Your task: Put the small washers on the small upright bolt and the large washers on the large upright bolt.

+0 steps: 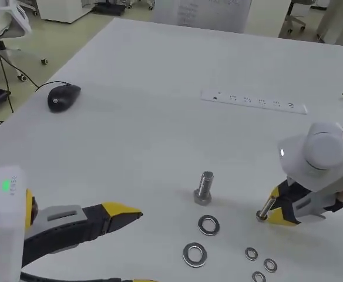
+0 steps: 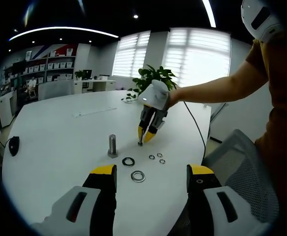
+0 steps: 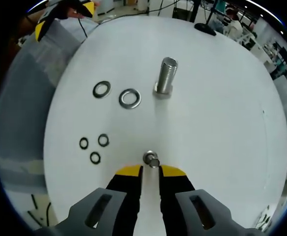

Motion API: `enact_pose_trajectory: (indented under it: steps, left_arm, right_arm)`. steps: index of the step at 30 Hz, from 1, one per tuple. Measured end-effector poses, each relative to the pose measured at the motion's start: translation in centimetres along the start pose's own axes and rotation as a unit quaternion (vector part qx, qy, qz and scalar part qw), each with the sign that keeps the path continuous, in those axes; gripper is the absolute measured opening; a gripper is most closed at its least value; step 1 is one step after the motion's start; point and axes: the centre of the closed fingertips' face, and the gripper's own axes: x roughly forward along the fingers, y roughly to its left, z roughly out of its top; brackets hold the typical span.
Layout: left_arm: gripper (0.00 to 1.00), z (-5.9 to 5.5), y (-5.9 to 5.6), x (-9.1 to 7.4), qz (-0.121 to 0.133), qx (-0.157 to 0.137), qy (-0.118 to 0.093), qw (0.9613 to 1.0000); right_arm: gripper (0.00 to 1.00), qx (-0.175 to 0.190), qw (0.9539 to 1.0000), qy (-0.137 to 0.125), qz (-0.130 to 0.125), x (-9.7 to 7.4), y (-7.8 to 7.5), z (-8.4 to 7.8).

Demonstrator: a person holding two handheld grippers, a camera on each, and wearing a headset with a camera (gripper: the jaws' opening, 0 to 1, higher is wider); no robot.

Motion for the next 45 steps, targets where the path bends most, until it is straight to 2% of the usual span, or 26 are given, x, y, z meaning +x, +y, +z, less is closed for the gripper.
enact_pose_trajectory:
  steps: [6,11,17,23,27,31,35,37,45]
  left_arm:
    - [0.57,0.1,-0.1,-0.2,-0.001,0.004,0.0,1.0]
    - [0.56,0.2,-0.3,-0.4,-0.002,0.008,0.0,1.0]
    - [0.56,0.4,-0.5,-0.7,-0.001,0.013,-0.002,0.9999]
    - [0.56,0.7,-0.9,-0.9,-0.001,0.018,-0.007,0.9998]
    - [0.56,0.6,-1.1,-1.0,0.0,0.02,-0.006,0.9998]
    - [0.56,0.8,-1.2,-1.2,0.002,0.022,-0.012,0.9997]
    - [0.56,0.7,-1.2,-1.3,0.004,0.026,-0.007,0.9996]
    - [0.56,0.8,-1.3,-1.5,0.005,0.027,-0.009,0.9996]
    - [0.56,0.9,-1.5,-2.0,0.01,0.03,-0.009,0.9994]
  right_arm:
    - [0.14,0.005,1.0,-0.001,-0.002,-0.6,0.4,-0.1]
    - [0.14,0.006,1.0,-0.003,0.001,-1.0,1.6,0.1]
    - [0.14,0.001,0.9998,-0.01,0.015,-1.2,4.0,0.6]
    - [0.15,-0.009,0.9992,-0.007,0.038,-0.3,6.9,0.7]
    - [0.16,-0.012,0.999,-0.005,0.043,-0.1,7.9,0.6]
    - [0.17,-0.016,0.999,0.0,0.042,0.0,8.1,0.4]
    - [0.18,-0.021,0.9989,0.004,0.042,0.3,8.5,0.3]
    - [0.19,-0.028,0.999,0.006,0.035,0.4,8.3,0.3]
    - [0.19,-0.035,0.9986,0.014,0.036,1.0,8.2,0.2]
